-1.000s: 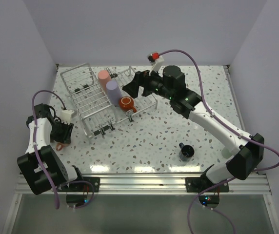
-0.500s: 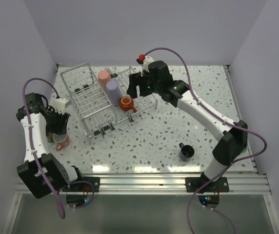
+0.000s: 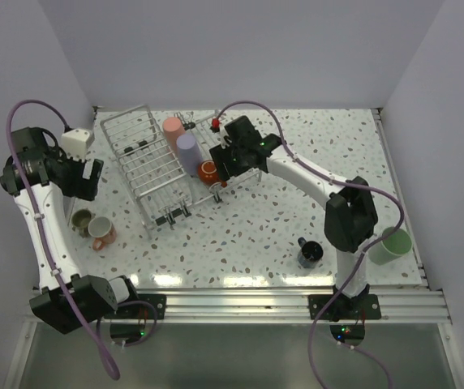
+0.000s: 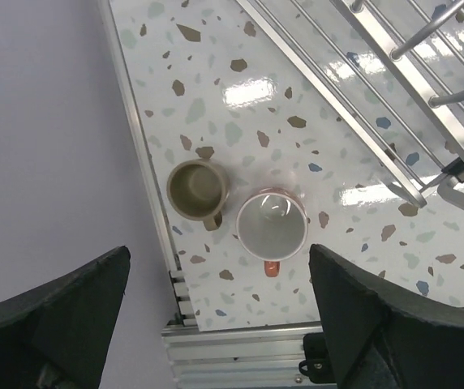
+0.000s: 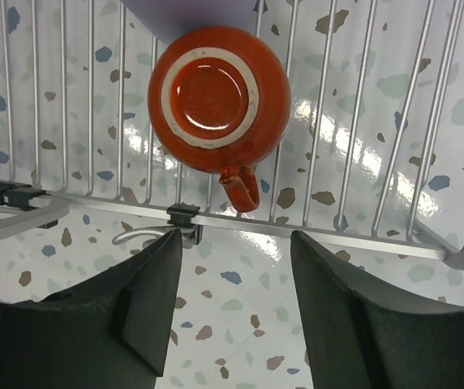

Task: Unload the cups from the dish rack

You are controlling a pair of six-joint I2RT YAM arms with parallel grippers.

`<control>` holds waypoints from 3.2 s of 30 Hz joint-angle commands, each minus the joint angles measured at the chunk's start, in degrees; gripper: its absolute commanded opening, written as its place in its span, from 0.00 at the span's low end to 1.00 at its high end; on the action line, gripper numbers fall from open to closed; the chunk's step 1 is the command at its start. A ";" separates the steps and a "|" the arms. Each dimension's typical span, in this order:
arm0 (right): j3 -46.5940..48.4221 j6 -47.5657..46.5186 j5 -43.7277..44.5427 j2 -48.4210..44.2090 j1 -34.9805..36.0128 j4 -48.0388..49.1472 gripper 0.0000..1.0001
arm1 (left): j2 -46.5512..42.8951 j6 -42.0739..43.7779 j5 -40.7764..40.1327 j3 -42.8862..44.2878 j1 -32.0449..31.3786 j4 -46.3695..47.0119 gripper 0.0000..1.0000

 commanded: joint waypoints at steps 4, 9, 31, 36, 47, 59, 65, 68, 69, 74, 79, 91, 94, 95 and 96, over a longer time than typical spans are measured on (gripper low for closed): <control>3.71 -3.04 -2.00 4.31 -0.02 1.39 0.57 | -0.43 -5.10 -0.28 9.77 -0.07 1.19 1.00; 4.42 -3.22 -2.27 7.47 -0.02 2.88 0.55 | -0.17 -6.68 2.62 12.24 -0.07 2.15 1.00; 0.82 -4.79 -0.52 6.17 -0.02 6.93 0.00 | -0.78 -5.46 8.52 14.96 -0.07 4.35 1.00; 1.17 -5.94 3.17 2.83 -0.02 5.00 0.00 | -1.14 -5.46 10.88 15.84 -0.07 4.88 0.99; 2.31 -3.66 11.71 -5.35 -0.29 6.48 0.00 | -1.31 -8.00 20.90 16.63 -0.07 6.64 0.98; 0.56 4.60 11.09 -16.68 -1.87 13.93 0.00 | -0.17 -11.95 37.92 20.15 -0.24 8.30 0.90; -3.39 11.89 9.25 -24.16 -1.95 23.34 0.00 | -0.61 -30.19 46.05 13.74 -9.70 22.08 0.85; -6.56 15.85 8.63 -26.44 -1.95 26.87 0.00 | -0.43 -41.43 48.23 9.35 -14.99 32.71 0.85; -7.35 16.90 8.98 -26.54 -1.95 27.22 0.00 | -0.08 -43.84 48.33 7.25 -16.32 38.14 0.85; -8.93 19.80 12.23 -24.78 -1.87 25.37 0.00 | 5.09 -53.24 46.83 5.21 -25.98 45.48 0.82; -14.12 24.81 12.67 -25.75 -1.95 30.12 0.00 | 10.98 -55.11 46.32 7.23 -34.60 47.15 0.82; -17.02 31.84 18.02 -25.57 -1.96 29.51 0.00 | 19.08 -71.01 42.45 4.94 -37.95 56.55 0.72; -17.81 34.12 19.08 -25.66 -1.96 30.48 0.00 | 19.78 -73.56 40.78 3.72 -38.12 57.96 0.72; -18.07 34.66 19.17 -25.57 -1.95 30.83 0.00 | 19.87 -74.35 40.43 3.28 -38.13 58.75 0.72; -18.25 35.18 19.26 -25.66 -1.95 31.35 0.00 | 20.04 -75.23 40.16 2.66 -38.21 60.15 0.72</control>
